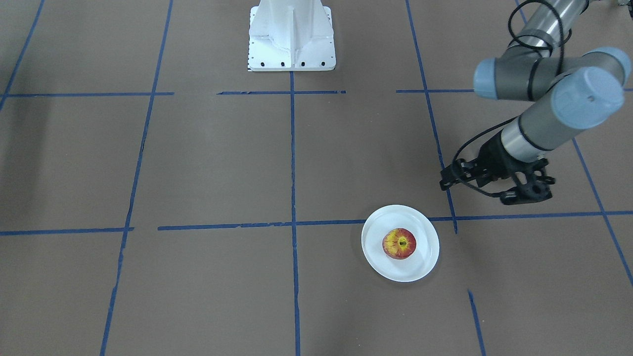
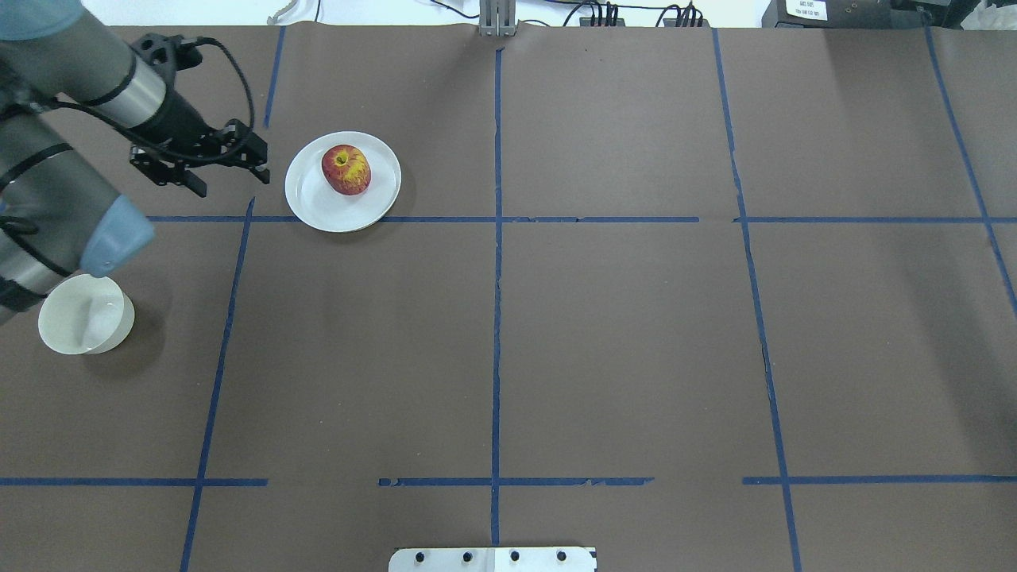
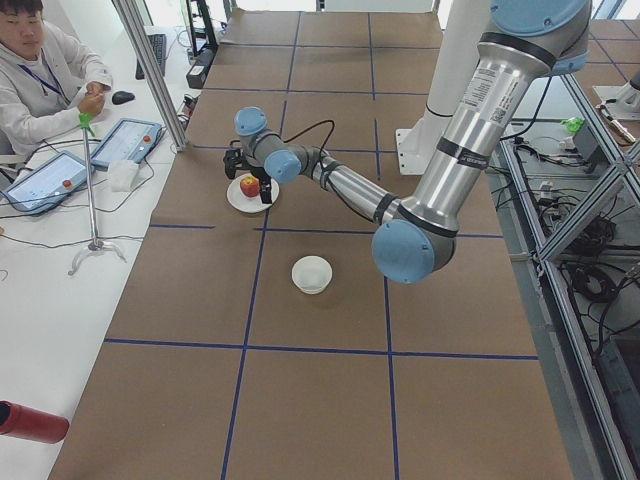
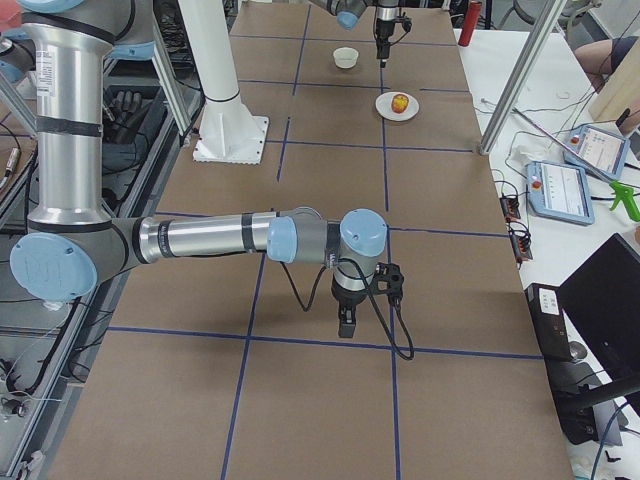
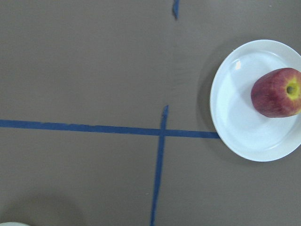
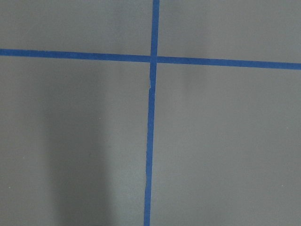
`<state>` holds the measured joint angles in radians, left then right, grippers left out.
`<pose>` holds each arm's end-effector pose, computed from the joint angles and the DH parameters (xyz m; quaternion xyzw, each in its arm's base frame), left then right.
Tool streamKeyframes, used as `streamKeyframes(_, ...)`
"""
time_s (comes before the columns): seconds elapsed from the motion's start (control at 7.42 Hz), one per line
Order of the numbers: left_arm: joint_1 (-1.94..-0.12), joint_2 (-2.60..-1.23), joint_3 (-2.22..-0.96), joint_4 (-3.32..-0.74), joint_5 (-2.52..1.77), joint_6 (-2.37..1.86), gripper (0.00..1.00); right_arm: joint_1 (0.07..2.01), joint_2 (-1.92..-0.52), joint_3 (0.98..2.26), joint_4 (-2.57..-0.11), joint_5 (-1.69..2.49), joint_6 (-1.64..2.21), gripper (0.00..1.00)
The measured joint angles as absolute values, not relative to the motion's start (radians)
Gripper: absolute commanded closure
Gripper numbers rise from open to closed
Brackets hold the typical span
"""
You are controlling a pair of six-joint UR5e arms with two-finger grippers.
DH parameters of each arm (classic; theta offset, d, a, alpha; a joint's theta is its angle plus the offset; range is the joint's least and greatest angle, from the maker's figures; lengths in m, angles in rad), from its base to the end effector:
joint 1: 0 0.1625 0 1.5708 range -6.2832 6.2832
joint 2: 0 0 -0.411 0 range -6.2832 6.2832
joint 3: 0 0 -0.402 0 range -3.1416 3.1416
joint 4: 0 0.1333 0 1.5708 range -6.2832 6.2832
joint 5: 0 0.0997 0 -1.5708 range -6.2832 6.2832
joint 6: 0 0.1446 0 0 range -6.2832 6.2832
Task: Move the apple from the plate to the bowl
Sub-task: 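Move the left gripper over the red apple on the white plate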
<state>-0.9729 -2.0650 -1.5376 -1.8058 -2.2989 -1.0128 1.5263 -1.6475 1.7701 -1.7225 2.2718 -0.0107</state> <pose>0.3638 -0.6000 0.3644 -0.0206 0.4617 -0.0621 0.8846 0.0194 -0.4653 0.6365 -0.0195 -0.3431 -0.0209 0.9389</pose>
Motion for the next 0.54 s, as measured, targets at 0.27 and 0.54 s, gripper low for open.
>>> streamKeyframes(0.27, -0.937, -2.193, -1.365, -1.86, -2.229, -1.06, 0.0, 1.526, -1.647, 1.77, -1.723, 2.272, -0.011, 0.0)
streamKeyframes(0.54, -0.921, -2.302, -1.197, -1.944, -2.171, -1.098, 0.0, 1.526, -1.647, 1.77, -1.723, 2.272, -0.011, 0.0)
